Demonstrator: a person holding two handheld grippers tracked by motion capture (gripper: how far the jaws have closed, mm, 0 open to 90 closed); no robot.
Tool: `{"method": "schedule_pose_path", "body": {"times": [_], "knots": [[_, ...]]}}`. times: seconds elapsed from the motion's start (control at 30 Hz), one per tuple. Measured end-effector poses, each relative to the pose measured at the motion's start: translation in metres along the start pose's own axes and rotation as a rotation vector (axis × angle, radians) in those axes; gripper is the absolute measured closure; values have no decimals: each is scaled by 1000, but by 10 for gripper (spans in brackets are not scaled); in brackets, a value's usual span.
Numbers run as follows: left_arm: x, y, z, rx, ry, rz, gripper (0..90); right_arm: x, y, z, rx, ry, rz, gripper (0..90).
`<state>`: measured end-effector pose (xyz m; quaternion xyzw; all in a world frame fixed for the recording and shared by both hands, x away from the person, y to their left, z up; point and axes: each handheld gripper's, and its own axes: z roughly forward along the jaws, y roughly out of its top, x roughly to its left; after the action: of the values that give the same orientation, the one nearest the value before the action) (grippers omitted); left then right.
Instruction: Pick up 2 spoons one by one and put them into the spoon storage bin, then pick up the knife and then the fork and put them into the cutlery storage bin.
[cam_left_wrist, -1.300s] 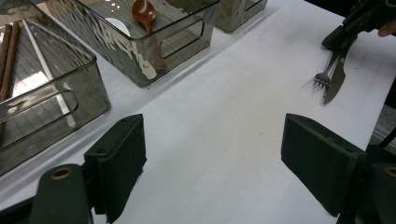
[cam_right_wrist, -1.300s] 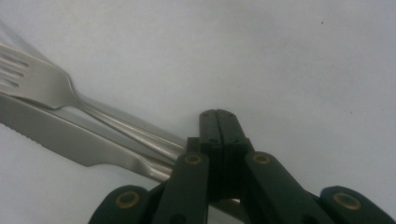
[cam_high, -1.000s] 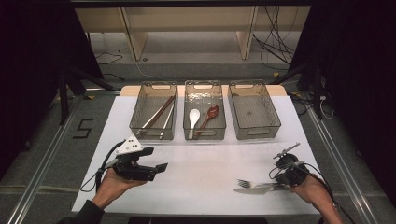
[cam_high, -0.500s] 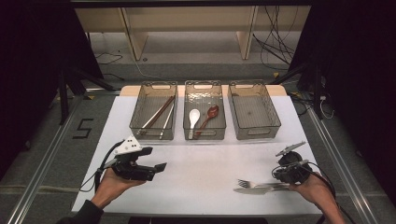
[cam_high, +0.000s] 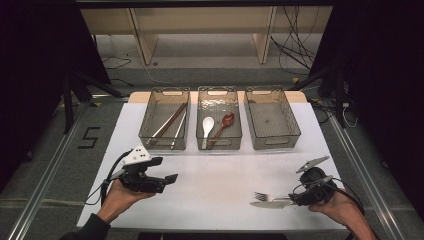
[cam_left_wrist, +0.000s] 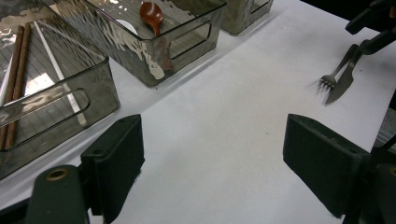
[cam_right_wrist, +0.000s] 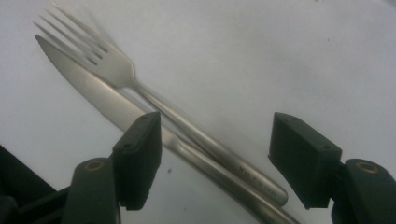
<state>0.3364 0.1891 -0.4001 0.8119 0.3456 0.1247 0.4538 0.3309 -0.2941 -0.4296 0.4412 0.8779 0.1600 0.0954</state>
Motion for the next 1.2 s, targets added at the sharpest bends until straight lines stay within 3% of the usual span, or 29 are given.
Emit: {"method": "schedule_pose_path", "body": {"times": [0.23, 0.4, 0.77, 1.2], "knots": [[0, 0, 2, 3, -4, -1, 197, -4, -17, 2, 45, -7, 5, 300], [-1, 1, 3, 4, -7, 0, 197, -6, -24, 2, 45, -5, 23, 296], [0, 0, 2, 4, -3, 2, 196, -3, -26, 5, 66, 3, 9, 298], [-1, -2, 1, 12, -4, 14, 196, 2, -26, 8, 94, 17, -41, 352]]}}
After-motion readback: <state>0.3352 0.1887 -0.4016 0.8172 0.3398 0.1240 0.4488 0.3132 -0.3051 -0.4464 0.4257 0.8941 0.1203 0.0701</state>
